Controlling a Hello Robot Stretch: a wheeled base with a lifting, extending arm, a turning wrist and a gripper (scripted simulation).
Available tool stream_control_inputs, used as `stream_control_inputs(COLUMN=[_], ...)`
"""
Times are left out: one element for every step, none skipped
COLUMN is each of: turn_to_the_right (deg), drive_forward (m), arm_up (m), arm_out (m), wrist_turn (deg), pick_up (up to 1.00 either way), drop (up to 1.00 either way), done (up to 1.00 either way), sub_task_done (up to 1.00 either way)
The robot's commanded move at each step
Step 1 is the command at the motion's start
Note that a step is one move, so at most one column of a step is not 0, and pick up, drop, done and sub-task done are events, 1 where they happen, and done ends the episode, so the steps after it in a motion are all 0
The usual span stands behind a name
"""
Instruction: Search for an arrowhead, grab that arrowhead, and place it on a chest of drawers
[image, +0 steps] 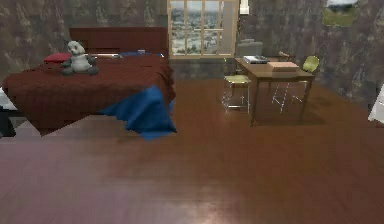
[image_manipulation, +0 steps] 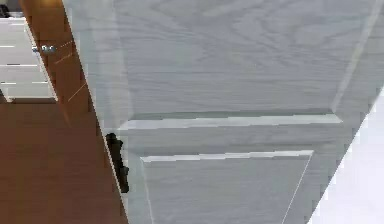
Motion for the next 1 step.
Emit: stream_control_inputs(turn_to_the_right=[-21.0], drive_forward=[0.00], arm_up=[0.00], arm_out=[0.00], wrist_turn=[0.0], pick_up=[0.00], drop=[0.00], done=[0.00], sub_task_done=[0.00])
